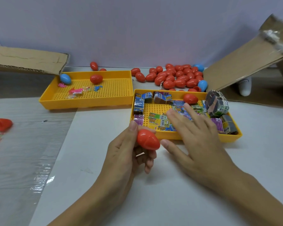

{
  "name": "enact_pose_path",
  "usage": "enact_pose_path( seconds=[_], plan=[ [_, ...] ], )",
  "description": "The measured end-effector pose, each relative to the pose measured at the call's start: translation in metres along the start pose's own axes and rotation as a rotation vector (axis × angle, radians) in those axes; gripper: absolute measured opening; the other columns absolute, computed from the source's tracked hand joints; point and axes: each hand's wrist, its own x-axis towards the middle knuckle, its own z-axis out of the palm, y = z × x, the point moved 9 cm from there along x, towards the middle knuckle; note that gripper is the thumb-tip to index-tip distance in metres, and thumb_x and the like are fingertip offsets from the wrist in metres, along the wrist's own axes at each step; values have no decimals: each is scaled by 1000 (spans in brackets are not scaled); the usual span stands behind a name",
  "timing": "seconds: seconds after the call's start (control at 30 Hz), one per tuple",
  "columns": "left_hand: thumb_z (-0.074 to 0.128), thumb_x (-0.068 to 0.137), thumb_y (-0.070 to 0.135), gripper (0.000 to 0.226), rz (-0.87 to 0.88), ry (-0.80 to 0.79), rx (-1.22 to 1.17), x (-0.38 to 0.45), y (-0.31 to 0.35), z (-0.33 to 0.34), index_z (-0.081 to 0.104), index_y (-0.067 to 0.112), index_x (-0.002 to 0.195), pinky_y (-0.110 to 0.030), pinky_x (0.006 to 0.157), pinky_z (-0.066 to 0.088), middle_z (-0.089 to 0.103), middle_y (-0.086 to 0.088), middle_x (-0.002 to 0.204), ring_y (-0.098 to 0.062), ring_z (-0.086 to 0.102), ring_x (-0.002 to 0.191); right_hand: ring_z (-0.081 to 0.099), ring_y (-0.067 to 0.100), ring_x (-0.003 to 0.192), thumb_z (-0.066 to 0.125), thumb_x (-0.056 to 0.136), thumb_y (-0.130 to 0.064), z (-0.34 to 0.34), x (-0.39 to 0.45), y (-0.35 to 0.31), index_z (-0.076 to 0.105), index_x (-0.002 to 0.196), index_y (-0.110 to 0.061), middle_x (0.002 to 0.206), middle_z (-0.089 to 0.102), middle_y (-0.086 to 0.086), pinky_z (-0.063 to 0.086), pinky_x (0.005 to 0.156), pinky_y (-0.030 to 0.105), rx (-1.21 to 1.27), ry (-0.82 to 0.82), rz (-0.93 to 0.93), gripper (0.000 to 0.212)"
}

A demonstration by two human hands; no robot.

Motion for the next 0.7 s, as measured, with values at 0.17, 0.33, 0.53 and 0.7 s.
enact_pose_path(
  seconds=[0.17,0.33,0.53,0.7],
  plan=[
    [49,73,73,59,13,71,121,-2,2,-3,74,20,80,-17,40,30,37,5,48,-8,32,42,10,11,150,26,96,-44,9,5,-10,27,153,-30,147,47,-15,7,118,39,29,-56,21,59],
    [55,74,69,52,31,52,73,-3,5,-1,75,22,87,-19,40,32,51,5,55,-8,39,47,55,9,107,64,89,-20,-9,2,5,58,131,-28,104,67,-14,23,99,19,403,166,124,43],
    [61,83,43,32,-9,-46,-45,0,3,2,72,18,98,-31,46,49,61,-13,77,-21,58,63,56,8,101,74,84,-8,-12,3,9,66,120,-27,91,65,-23,37,100,44,536,224,169,42],
    [67,84,37,26,13,-47,-61,1,5,1,68,13,95,-31,50,52,59,-16,78,-22,58,63,58,0,95,73,85,-8,-22,2,20,71,106,-29,85,67,-17,40,84,9,691,274,206,29]
  ],
)
